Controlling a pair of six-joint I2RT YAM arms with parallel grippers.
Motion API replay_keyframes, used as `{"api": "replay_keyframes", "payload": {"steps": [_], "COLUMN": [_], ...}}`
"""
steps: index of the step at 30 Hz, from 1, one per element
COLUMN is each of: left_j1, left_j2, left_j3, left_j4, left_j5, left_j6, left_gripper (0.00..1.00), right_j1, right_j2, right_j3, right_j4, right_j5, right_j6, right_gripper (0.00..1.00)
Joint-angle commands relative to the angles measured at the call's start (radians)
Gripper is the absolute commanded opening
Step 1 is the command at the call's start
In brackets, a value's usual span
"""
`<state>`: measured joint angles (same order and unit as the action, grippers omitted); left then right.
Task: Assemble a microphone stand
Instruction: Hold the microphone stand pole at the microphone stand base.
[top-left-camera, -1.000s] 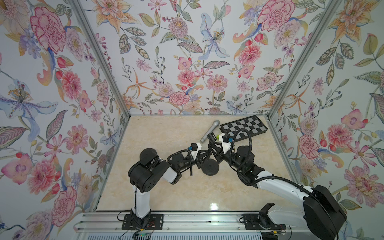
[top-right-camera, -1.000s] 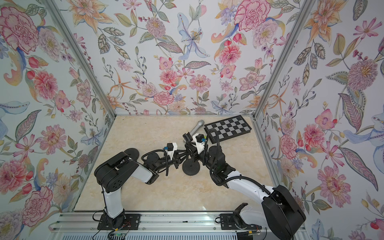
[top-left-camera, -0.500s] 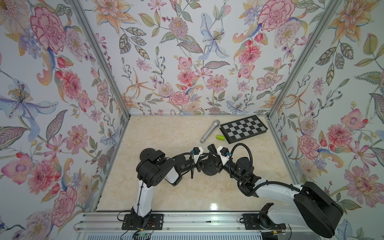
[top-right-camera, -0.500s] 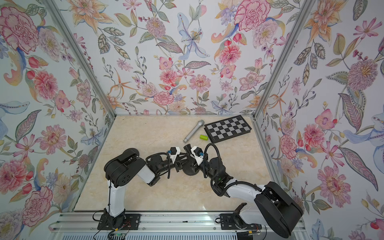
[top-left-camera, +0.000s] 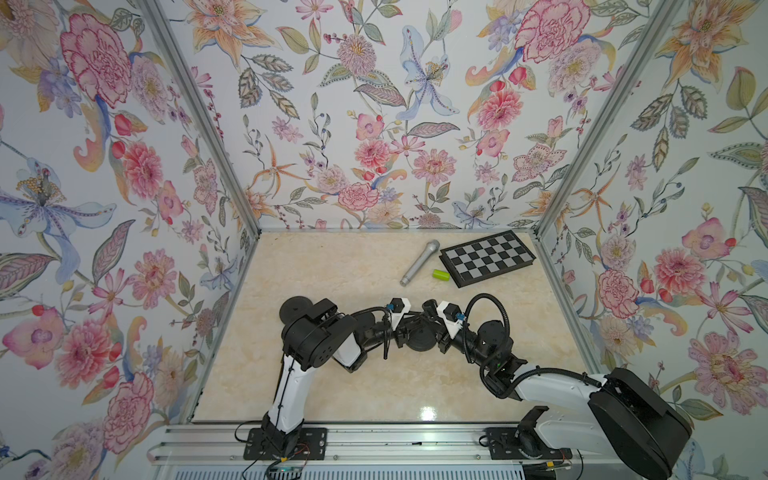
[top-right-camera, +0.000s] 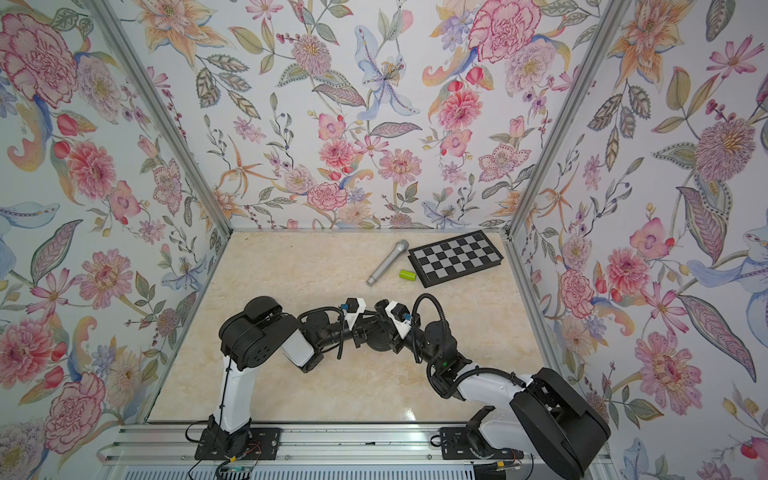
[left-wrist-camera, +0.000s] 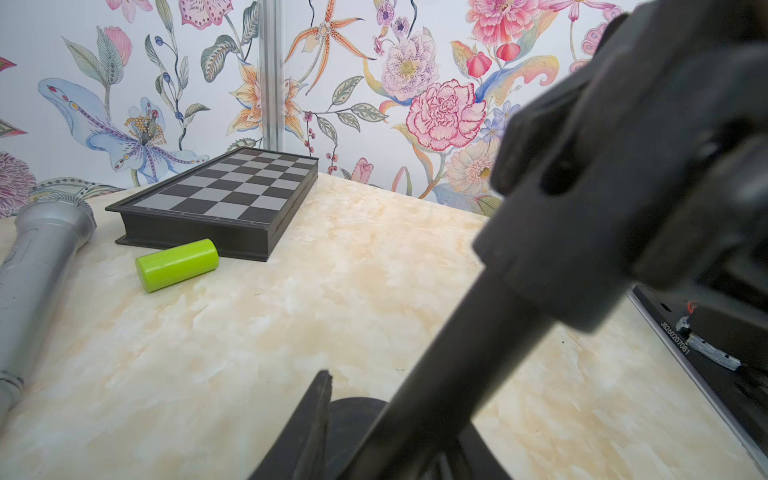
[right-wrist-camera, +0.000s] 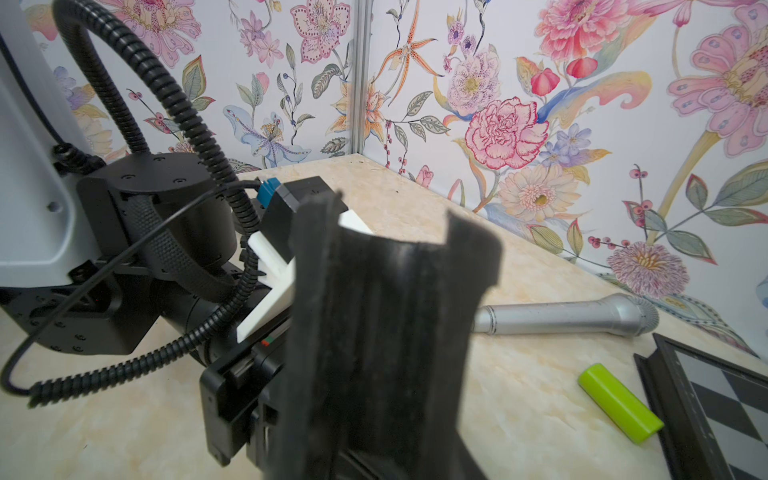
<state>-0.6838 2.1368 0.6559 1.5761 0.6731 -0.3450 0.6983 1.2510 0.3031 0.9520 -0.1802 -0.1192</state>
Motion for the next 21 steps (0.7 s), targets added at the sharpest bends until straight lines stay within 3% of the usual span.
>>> {"api": "replay_keyframes", "payload": {"steps": [1, 10, 21], "left_j1": [-0.002, -0.018, -0.014], "left_j2": [0.02, 0.041, 0.083], "left_j3": [0.035, 0.055, 0.084], "left_j4": [0.261, 0.261, 0.261], "left_j5": [0.004, 0.031, -0.077], "left_j6": [-0.022, -0.045, 0.007], "left_gripper": [0.36, 0.29, 0.23], "right_j1": [-0.021, -0.078, -0.072], "right_j2": [-0.023, -0.037, 0.034], "right_j3": [0.041, 0.068, 0.072], "right_j4": [-0.081, -0.182, -0.194], "right_j5": [-0.021, -0.062, 0.003], "right_j6": [-0.006, 0.015, 0.004], "right_gripper": [0.03, 0.01, 0.0]}}
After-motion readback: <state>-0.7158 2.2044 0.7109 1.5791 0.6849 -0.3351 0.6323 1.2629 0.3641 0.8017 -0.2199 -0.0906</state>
